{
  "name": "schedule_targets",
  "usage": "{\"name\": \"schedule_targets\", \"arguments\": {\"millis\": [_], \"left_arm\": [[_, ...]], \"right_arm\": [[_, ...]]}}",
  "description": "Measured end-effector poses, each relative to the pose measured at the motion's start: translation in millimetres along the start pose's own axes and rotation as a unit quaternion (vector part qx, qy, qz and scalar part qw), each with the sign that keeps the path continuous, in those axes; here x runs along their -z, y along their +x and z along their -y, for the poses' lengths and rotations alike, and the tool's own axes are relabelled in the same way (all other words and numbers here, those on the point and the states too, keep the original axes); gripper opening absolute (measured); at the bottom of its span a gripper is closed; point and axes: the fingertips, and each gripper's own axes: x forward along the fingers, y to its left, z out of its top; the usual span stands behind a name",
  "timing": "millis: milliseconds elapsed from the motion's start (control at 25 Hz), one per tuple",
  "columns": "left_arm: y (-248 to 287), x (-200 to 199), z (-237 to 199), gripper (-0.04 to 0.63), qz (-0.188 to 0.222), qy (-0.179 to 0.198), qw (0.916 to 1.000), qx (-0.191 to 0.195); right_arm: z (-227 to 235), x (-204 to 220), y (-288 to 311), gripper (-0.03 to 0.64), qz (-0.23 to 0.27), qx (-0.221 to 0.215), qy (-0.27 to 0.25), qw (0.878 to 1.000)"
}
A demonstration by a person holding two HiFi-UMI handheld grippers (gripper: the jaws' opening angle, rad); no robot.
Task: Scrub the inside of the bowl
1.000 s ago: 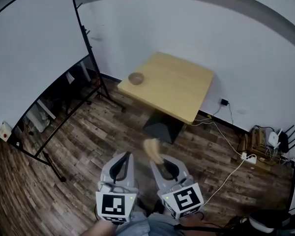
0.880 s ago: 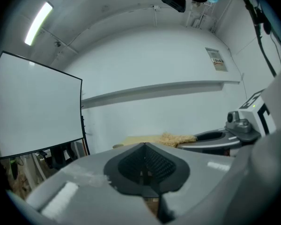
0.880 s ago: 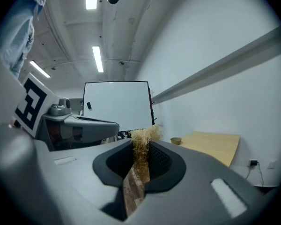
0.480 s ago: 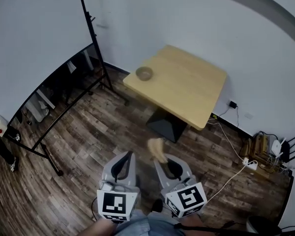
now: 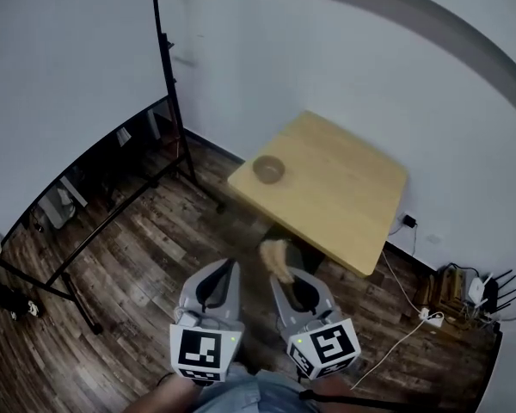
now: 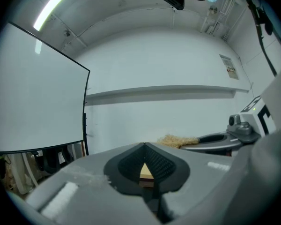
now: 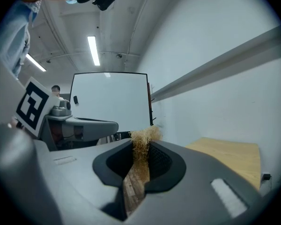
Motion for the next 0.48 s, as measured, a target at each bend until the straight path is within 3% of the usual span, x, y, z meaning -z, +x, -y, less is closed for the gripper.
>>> {"name": "schedule_targets", "arguments": {"millis": [240, 480], "left_arm": [[29, -5, -37, 0.021, 0.017, 0.03, 0.9991, 0.027], [53, 7, -42, 0.021, -0.001, 0.018, 0.9985, 0.051]], "right_arm": [[2, -13, 39, 0.061, 0.006, 0.019, -0.016, 1.0], [17, -10, 55, 0.061, -0.006, 0.04, -0.013, 0.999]]}}
